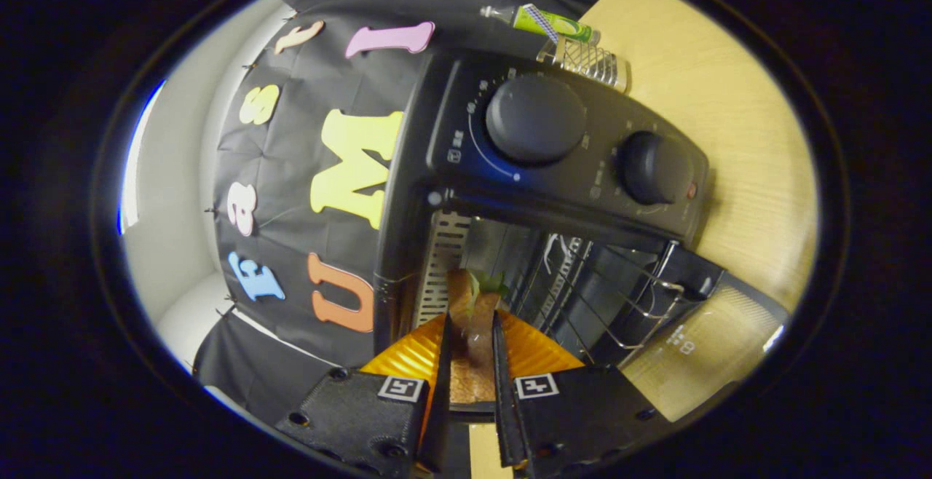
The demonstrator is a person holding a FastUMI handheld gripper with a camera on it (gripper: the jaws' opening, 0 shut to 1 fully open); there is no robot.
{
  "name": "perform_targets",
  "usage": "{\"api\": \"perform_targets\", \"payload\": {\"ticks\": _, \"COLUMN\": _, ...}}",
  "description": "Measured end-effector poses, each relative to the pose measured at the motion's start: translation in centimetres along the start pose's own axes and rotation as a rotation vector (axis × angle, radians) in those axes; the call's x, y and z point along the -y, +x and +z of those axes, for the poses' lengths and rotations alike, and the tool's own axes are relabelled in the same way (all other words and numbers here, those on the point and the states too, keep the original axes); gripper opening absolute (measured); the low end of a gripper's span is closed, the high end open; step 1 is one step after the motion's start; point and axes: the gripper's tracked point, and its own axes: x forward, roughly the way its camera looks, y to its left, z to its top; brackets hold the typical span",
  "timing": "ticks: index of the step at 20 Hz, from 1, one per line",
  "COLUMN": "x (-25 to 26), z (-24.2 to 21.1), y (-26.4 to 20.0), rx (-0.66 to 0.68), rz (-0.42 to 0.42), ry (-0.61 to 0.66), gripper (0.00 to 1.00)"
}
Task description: Open the toaster oven, put the food inside, and close the toaster oven door.
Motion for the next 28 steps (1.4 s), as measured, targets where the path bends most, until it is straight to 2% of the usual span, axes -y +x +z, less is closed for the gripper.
{"api": "perform_targets", "payload": {"ticks": 2, "x": 0.8, "z": 0.5, "y": 1.1, "rx": 0.037, "rz": -0.020, "ry": -0.114, "gripper": 0.32}}
{"api": "perform_targets", "payload": {"ticks": 5, "x": 0.9, "z": 0.4, "y": 2.1, "rx": 0.031, "rz": -0.023, "ry": -0.180, "gripper": 0.32}}
{"api": "perform_targets", "payload": {"ticks": 8, "x": 2.3, "z": 0.7, "y": 2.6, "rx": 0.004, "rz": -0.077, "ry": -0.363, "gripper": 0.36}}
{"api": "perform_targets", "payload": {"ticks": 11, "x": 2.0, "z": 0.5, "y": 2.9, "rx": -0.044, "rz": -0.082, "ry": -0.425, "gripper": 0.40}}
{"api": "perform_targets", "payload": {"ticks": 14, "x": 2.8, "z": -1.2, "y": 2.6, "rx": -0.133, "rz": -0.150, "ry": -0.574, "gripper": 0.52}}
{"api": "perform_targets", "payload": {"ticks": 18, "x": 3.0, "z": -3.1, "y": 2.7, "rx": -0.199, "rz": -0.210, "ry": -0.683, "gripper": 0.73}}
{"api": "perform_targets", "payload": {"ticks": 21, "x": 3.7, "z": -2.0, "y": 1.9, "rx": -0.170, "rz": -0.288, "ry": -0.908, "gripper": 0.88}}
{"api": "perform_targets", "payload": {"ticks": 25, "x": 3.4, "z": -1.3, "y": 0.5, "rx": -0.166, "rz": -0.322, "ry": -1.095, "gripper": 1.00}}
{"api": "perform_targets", "payload": {"ticks": 28, "x": 3.2, "z": -1.0, "y": -0.1, "rx": -0.168, "rz": -0.336, "ry": -1.137, "gripper": 1.00}}
